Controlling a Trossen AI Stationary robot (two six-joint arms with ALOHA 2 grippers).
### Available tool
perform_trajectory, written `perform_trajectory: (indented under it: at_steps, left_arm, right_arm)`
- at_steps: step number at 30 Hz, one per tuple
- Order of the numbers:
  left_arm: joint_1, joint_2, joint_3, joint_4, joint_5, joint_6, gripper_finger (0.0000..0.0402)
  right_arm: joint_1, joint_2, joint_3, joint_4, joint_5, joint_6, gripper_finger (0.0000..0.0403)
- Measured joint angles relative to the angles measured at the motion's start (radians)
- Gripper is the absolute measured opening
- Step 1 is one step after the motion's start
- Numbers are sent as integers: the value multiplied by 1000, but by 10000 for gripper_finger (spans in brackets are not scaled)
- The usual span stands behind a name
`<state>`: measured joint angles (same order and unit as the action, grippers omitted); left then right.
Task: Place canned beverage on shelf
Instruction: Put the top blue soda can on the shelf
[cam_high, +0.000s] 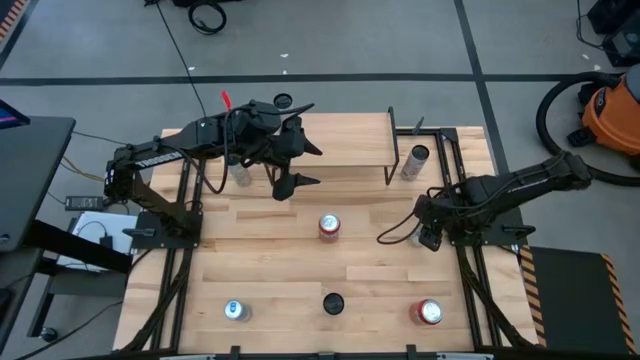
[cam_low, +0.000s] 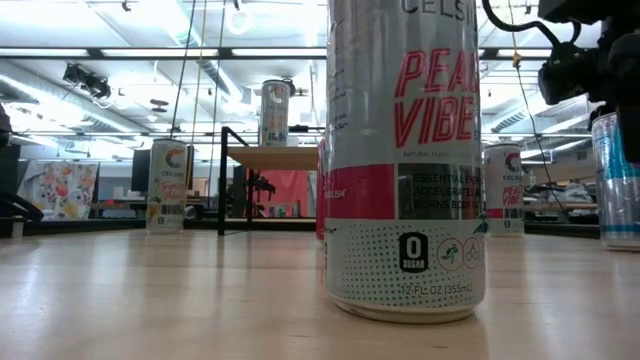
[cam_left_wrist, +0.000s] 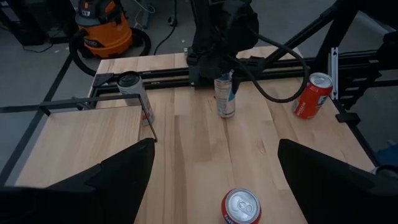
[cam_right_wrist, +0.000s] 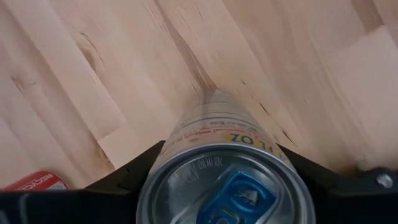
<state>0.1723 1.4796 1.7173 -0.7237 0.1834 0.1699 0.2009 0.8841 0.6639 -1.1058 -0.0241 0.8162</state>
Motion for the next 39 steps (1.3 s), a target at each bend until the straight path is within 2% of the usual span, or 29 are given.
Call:
perform_trajectory:
  at_steps: [8,14,29,39]
  left_arm:
    - [0,0,0,-6,0,0,353]
    - [0,0,0,-8,0,0,353]
    - [0,0,0,-72,0,0,353]
    - [0,0,0,-128,0,41,353]
  right_arm:
    - [-13,82,226,-79,77,-81,243]
    - [-71,188,410,-148,93,-182,243]
    - [-295,459,853,-305,91,-449,243]
    - [-470,656,1099,-311,80,-663,243]
